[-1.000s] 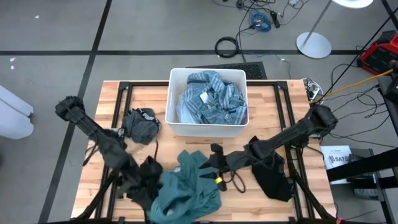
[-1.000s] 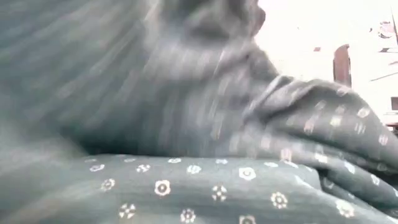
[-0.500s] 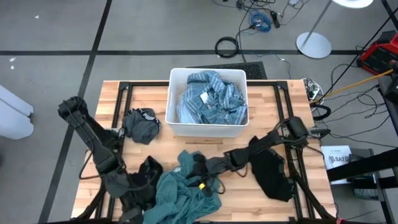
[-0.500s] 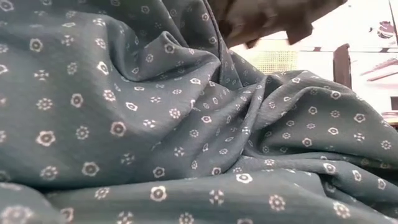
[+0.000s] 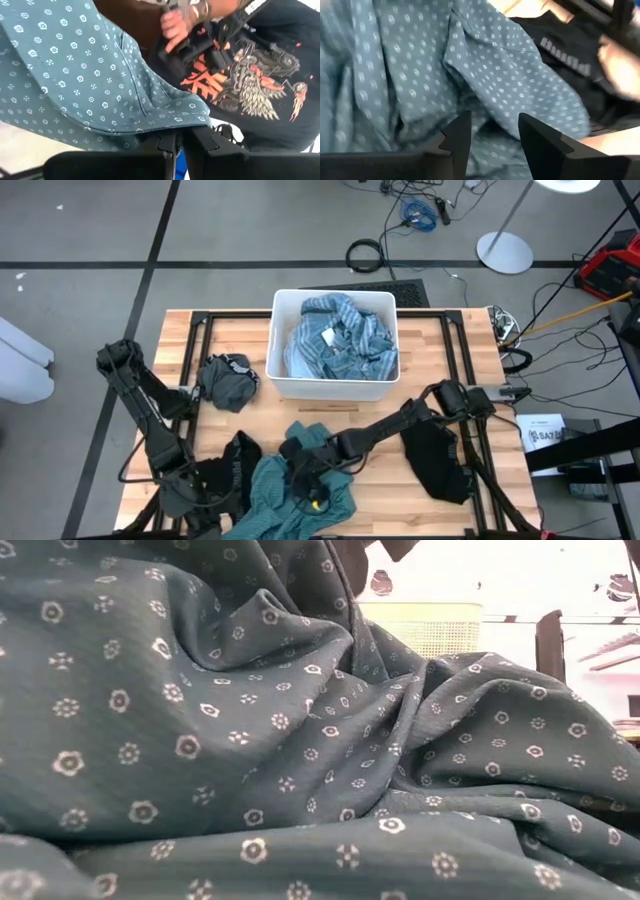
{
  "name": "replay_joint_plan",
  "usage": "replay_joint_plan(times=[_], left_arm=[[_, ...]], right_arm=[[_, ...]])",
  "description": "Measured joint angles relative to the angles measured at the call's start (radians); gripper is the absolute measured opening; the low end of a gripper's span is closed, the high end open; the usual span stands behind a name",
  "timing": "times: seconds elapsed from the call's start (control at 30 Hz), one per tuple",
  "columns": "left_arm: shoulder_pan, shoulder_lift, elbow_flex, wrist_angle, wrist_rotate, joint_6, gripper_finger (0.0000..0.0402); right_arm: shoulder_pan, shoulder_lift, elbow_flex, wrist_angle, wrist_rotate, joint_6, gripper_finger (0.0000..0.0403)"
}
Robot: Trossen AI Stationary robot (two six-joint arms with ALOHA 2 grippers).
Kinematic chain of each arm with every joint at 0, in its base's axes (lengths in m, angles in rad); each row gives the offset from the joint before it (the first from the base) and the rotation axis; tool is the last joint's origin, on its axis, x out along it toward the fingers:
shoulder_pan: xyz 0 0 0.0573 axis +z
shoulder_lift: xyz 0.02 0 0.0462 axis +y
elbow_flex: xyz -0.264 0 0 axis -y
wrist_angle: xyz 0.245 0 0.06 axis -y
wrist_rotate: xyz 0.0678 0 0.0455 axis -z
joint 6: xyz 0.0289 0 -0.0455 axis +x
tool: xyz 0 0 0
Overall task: Sort clothes
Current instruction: Adjust the white laundry organizer on the table
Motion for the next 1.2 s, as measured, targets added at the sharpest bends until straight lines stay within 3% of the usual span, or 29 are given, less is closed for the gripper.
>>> replay_joint_plan(times=[0.13,0.3,0.5,0.67,0.87,1.03,1.2], left_arm=[[-0.003,0.0,0.0,0.001,-0.036,0.0,0.0022],[-0.003,0.0,0.0,0.002,-0.067,0.008,0.0022],[-0.001,0.0,0.0,0.002,-0.067,0.008,0.0022],[0.002,0.0,0.0,0.001,-0.073,0.016,0.0022],[0.022,0.0,0.0,0.001,-0.076,0.058,0.0022],[0.06,0.0,0.0,0.005,-0.106,0.168,0.0022],[0.125,-0.001,0.0,0.042,-0.181,0.376,0.0022]], right_arm=[[0.013,0.0,0.002,-0.004,0.091,-0.132,0.015],[0.013,0.001,0.001,-0.023,0.051,-0.139,0.015],[0.012,0.049,0.001,0.111,0.028,-0.186,0.015],[0.011,0.086,0.021,0.115,0.012,-0.156,0.0142],[0.021,0.077,0.053,0.101,0.217,-0.159,0.0015],[0.015,-0.008,0.072,0.008,0.414,-0.13,0.0002],[-0.005,-0.156,0.073,-0.301,0.485,-0.058,0.0]])
